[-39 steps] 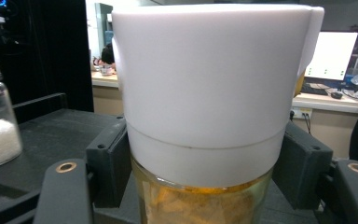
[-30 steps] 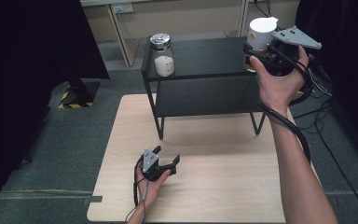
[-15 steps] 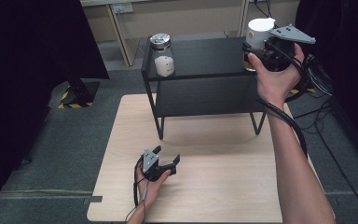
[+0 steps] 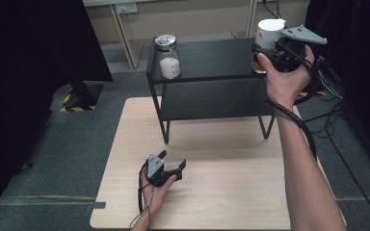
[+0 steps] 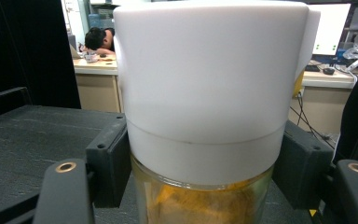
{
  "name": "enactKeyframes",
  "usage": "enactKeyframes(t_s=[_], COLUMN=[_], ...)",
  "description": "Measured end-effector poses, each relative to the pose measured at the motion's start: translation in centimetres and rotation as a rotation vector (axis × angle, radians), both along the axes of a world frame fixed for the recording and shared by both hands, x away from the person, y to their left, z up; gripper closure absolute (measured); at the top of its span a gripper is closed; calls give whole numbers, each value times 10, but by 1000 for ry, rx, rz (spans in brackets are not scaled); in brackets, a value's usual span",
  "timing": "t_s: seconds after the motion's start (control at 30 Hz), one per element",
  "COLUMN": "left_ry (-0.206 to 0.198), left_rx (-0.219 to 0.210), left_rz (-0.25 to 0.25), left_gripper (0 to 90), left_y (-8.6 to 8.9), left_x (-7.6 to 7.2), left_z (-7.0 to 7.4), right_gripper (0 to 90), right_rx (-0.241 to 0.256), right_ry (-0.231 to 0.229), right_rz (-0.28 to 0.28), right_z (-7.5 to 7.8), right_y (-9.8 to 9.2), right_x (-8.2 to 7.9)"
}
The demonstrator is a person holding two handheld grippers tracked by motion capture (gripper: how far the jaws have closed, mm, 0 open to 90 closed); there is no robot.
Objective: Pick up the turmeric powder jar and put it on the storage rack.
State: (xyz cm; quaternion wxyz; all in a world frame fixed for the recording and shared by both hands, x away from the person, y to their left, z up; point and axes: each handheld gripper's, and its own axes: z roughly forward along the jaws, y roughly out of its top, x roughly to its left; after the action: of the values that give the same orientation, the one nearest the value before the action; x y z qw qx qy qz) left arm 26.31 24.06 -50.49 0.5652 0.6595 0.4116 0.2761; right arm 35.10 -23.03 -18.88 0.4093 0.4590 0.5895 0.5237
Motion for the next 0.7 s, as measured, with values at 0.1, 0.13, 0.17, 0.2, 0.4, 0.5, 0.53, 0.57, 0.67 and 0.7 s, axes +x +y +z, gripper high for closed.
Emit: enactKeyframes(t_s=[0.1, 0.13, 0.17, 0.2, 0.4, 0.5, 0.53, 0.57, 0.67, 0.7], left_ry=[-1, -1, -2, -2, -1, -2, -2, -2, -2, -2], left_rx=[1, 2, 4, 4, 0, 2, 3, 3, 5, 5], left_rz=[0, -1, -1, -1, 0, -1, -1, -1, -1, -1], left_gripper=[95, 95, 95, 94, 94, 95, 94, 95, 95, 94], left_y=[0, 0, 0, 0, 0, 0, 0, 0, 0, -1], left_x=[0, 0, 0, 0, 0, 0, 0, 0, 0, 0], left_z=[0, 0, 0, 0, 0, 0, 0, 0, 0, 0], right_gripper=[304, 303, 303, 303, 303, 298, 283, 264, 196, 187], right_rx=[1, 7, 11, 12, 6, 6, 6, 10, 7, 6], right_ry=[-1, 1, 2, 2, -5, -5, -6, -9, -5, -5], right_rz=[4, 3, 4, 4, 4, 4, 3, 5, 22, 29], right_z=[0, 0, 0, 0, -2, -2, -1, -1, 3, 4], right_y=[-1, -1, -2, -3, -1, -2, -2, -3, -6, -7], right_x=[1, 1, 1, 1, 0, 0, -1, -2, -4, -5])
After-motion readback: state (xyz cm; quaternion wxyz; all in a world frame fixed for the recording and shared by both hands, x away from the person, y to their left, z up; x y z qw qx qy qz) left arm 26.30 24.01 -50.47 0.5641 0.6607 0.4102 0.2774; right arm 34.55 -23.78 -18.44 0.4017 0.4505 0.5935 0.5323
